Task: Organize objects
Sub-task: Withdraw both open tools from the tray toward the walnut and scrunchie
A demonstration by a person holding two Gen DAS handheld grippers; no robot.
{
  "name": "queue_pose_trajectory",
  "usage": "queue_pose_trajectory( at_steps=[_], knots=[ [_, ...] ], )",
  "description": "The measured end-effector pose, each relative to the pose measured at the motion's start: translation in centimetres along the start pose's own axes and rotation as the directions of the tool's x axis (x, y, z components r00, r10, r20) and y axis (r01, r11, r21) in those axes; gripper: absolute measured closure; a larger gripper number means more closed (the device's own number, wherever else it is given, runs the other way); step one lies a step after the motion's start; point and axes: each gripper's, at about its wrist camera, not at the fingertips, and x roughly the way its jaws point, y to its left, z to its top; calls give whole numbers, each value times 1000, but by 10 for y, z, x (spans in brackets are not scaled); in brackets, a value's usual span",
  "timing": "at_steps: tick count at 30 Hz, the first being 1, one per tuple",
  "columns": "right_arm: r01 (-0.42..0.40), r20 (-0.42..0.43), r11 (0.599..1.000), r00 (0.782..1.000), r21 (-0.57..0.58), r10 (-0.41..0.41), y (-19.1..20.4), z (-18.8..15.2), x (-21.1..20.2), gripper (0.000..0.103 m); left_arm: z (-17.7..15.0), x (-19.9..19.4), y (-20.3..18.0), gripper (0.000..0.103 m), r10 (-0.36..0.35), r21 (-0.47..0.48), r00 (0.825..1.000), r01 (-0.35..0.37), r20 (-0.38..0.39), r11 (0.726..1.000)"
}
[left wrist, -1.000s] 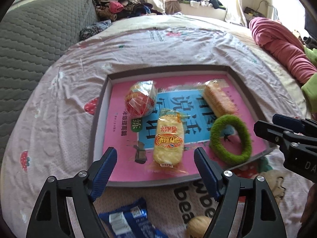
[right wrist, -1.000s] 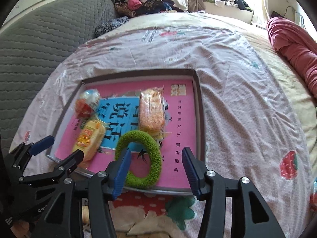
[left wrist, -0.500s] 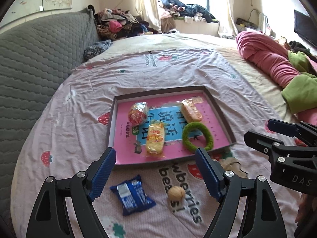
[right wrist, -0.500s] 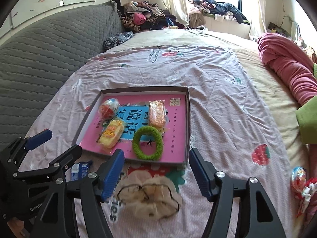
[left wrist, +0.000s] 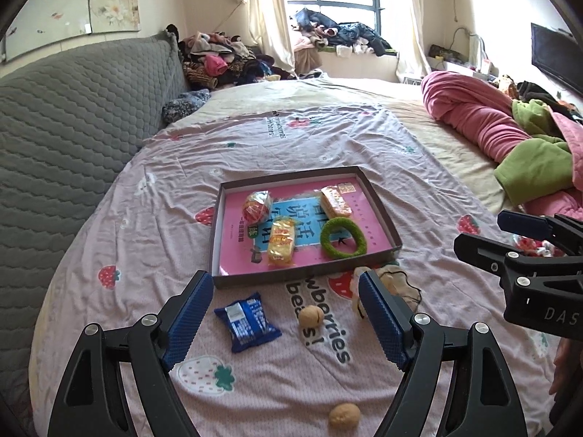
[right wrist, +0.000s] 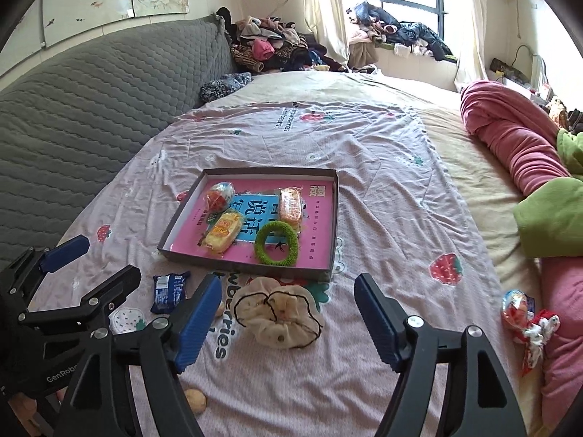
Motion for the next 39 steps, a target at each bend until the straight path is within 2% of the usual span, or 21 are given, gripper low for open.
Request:
queue_pose_trajectory(
  at_steps=[7,22,39],
  knots=[
    [17,13,999,1000,-27,-16,5,-7,-25,23,-12,-22,0,20,0,-3,1000,0,12,1000],
    [10,23,999,1000,-39,-10,13,-34,-56,22,-55,-55,-5,20,-4,2,1000,4,8,1000],
    [-7,-37,1000,999,-16,7,4,-71,-31,22,-120,-37,-27,20,-35,10,997,36,-61,999]
  ],
)
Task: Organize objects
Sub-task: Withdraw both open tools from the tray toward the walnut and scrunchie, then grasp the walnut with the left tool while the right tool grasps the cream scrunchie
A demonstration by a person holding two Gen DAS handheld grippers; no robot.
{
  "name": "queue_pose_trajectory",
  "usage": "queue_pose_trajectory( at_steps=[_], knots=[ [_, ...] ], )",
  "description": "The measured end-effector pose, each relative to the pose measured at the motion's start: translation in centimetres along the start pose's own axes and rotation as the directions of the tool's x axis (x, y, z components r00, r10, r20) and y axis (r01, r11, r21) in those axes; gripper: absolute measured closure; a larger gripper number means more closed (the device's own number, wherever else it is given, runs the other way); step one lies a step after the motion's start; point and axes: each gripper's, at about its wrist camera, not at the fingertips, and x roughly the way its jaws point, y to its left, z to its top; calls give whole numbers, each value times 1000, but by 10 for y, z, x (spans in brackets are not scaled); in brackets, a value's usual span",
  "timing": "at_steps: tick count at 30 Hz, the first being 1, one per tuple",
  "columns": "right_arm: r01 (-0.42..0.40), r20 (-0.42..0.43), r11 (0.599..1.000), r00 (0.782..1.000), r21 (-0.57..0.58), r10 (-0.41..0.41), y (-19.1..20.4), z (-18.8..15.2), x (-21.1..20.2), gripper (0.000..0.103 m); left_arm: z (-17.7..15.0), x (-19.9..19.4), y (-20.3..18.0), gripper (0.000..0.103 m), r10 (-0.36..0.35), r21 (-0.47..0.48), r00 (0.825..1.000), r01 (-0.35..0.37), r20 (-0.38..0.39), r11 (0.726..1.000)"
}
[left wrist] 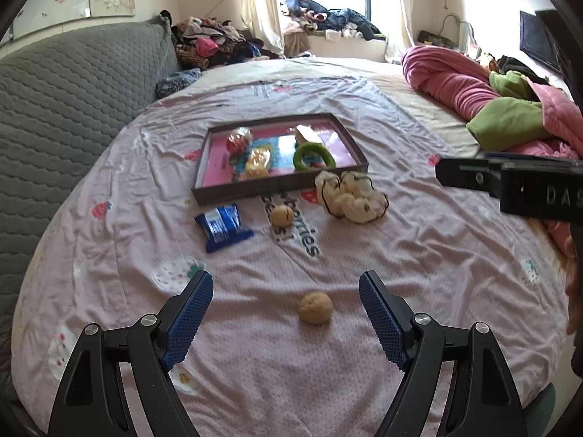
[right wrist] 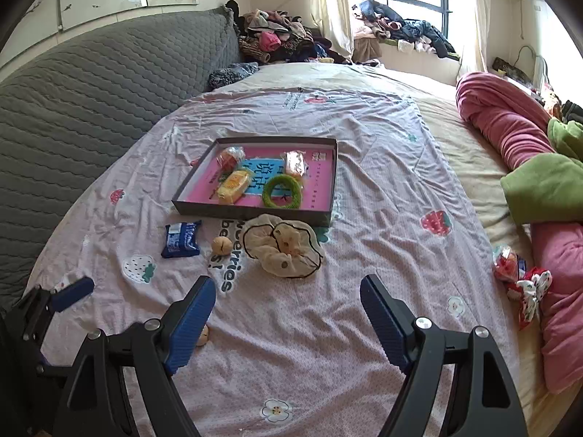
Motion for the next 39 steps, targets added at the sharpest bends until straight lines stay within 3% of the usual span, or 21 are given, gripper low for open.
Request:
queue_pose_trajectory(
  at_steps=[23,39],
  knots=[
    [-18,-63,996,998,-89,12,13,-8,85,22,-40,59,-11,20,-109,-9,993,108,-39,994],
    [-7,-115,992,993,-125,-7,12,-2,153,22,-40,98,-14,20,-117,-9,992,117,-50,993]
  ],
)
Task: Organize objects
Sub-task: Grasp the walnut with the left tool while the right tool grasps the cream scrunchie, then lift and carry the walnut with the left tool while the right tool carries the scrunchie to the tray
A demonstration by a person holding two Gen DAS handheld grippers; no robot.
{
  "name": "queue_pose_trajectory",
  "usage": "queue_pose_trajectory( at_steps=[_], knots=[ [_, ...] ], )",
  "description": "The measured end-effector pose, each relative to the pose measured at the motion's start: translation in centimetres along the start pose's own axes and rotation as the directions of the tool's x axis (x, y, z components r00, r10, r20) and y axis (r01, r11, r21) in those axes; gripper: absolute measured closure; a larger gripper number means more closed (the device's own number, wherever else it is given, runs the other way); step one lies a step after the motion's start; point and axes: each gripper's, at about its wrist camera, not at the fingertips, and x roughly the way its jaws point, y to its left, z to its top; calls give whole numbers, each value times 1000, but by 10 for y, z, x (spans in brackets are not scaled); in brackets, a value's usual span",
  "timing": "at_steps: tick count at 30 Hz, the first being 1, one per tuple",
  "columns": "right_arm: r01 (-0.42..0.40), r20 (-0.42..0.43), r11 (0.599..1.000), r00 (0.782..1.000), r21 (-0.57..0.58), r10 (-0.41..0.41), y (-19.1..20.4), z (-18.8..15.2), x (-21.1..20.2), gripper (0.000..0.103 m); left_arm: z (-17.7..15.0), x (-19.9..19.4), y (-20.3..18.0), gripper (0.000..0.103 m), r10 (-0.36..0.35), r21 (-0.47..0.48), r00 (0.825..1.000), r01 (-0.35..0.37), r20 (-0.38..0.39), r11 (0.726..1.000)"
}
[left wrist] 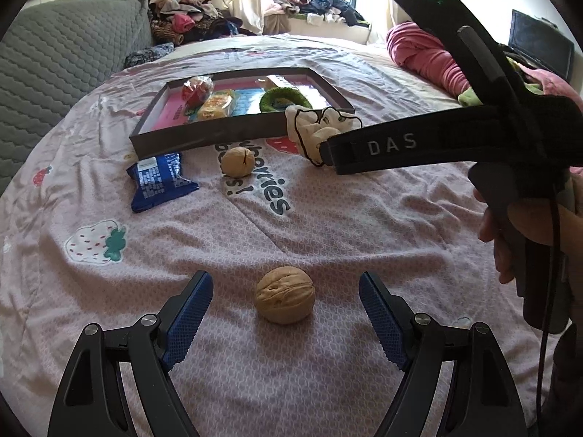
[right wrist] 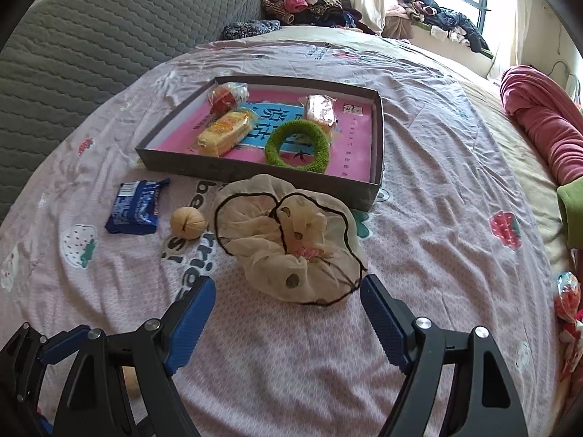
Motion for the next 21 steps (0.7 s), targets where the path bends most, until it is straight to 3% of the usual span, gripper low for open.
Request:
queue_pose_trajectory(
  at_steps=[4,8,10,13,17,21],
  knots=[
    [11,-12,1000,1000,-8,-11,-2,5,14,22,0,10,5,20,7,-15,1000,-7,-23,1000],
    [12,-22,1000,1000,-25,-13,-1,6,25,26,-2,19,10,34,-8,-29,999,7,-48,1000],
    [4,-33,1000,999,-20,-4,-3,7,29,40,-2,21,11,40,-28,-35,998,26,-50,999],
    [-11,-50,1000,999,2,11,-6,6,36,53,0,19,8,51,-37,-19,998,37,-41,999],
    [-19,-50,1000,999,11,20,-8,5,36,64,1,17,6,66,-62,-18,997,61,-47,998],
    [-27,-45,1000,999,13,27,-9,5,32,78,3,15,9,67,-77,-31,996,76,-50,997]
  ],
)
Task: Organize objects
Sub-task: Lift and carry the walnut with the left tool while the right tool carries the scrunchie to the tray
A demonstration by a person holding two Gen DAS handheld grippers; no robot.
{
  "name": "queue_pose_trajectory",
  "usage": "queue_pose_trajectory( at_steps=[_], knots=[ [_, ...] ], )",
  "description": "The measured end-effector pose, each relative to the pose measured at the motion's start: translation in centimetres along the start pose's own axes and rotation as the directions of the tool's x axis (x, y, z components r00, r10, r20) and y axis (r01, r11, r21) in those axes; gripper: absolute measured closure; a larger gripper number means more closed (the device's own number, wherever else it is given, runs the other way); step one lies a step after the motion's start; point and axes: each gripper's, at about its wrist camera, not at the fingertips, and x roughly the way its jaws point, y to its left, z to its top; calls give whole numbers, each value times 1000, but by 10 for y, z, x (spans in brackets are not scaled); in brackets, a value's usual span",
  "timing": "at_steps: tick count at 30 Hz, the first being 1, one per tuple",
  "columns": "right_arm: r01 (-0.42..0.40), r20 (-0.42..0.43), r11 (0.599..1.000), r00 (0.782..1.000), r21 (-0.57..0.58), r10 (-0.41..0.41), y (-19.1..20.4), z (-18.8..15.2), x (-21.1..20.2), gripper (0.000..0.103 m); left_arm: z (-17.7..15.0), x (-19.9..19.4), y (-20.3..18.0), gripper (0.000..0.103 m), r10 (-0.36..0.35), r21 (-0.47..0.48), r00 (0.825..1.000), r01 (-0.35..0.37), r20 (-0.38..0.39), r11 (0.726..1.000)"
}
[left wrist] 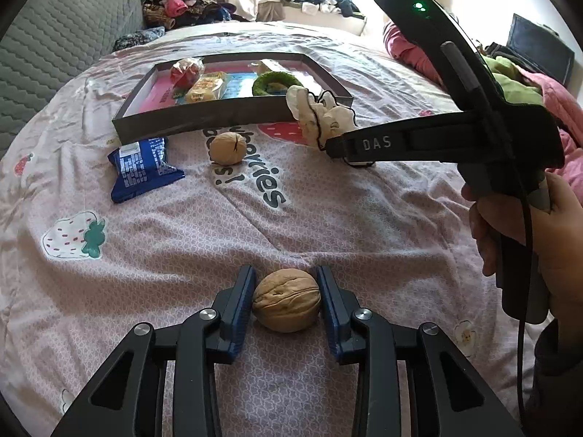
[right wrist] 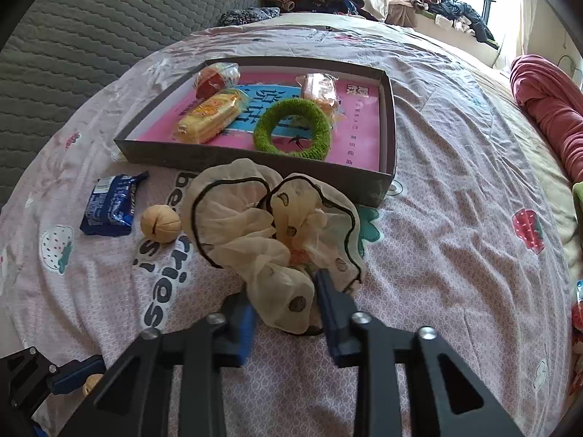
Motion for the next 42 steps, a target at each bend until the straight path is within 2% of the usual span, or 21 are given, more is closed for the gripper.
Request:
queue_pose_trajectory(
  at_steps=[5,22,42],
  knots=[
    [-16,11,1000,1000,-7,17,3,-1,-11,83,2,-4,2,67,-1,-4,1000,1,2,1000],
    [-31,54,999,998,-10,32,14,3,-52,83,20,-32,6,67,13,-21,999,-12,50,1000],
    [10,191,1000,982,-22,-6,26,15,-142,83,78,-95,8,67,72,-36,983,-67,169,997]
  ],
)
